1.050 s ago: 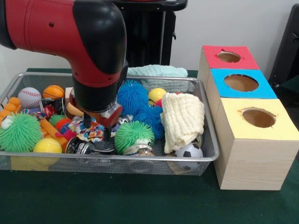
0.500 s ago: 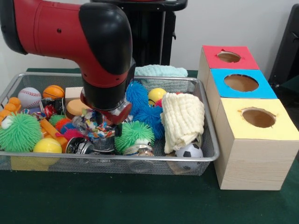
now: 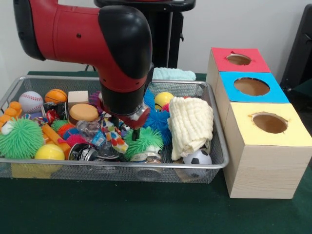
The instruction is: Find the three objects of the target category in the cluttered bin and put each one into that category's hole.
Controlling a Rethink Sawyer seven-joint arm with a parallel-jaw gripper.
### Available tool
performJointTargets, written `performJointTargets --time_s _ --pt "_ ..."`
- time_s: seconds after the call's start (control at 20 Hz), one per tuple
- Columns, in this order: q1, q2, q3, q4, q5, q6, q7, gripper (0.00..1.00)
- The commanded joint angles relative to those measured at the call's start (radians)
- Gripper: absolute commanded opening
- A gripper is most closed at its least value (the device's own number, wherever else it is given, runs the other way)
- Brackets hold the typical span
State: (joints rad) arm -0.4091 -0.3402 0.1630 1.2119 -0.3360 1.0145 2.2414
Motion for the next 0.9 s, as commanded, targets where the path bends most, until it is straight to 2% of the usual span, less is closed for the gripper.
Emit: performJointTargets --time_s 0.05,0.2,0.3,0.55,0.7,0.9 --pt "0.024 0.037 -0.005 0.008 -0.055 -0.213 0.060 1.00" --pt "0.062 0.034 -0.060 -0.007 -0.099 -0.356 0.147 1.00" --pt "0.112 0.018 -0.128 -0.005 -0.126 -0.434 0.237 1.00" --pt "0.221 0.021 -0.275 0.004 -0.139 -0.552 0.410 1.00" --pt "0.236 0.025 -0.293 0.036 -0.085 -0.568 0.418 1.00" --pt "0.256 0.035 -0.334 0.041 -0.049 -0.600 0.424 1.00"
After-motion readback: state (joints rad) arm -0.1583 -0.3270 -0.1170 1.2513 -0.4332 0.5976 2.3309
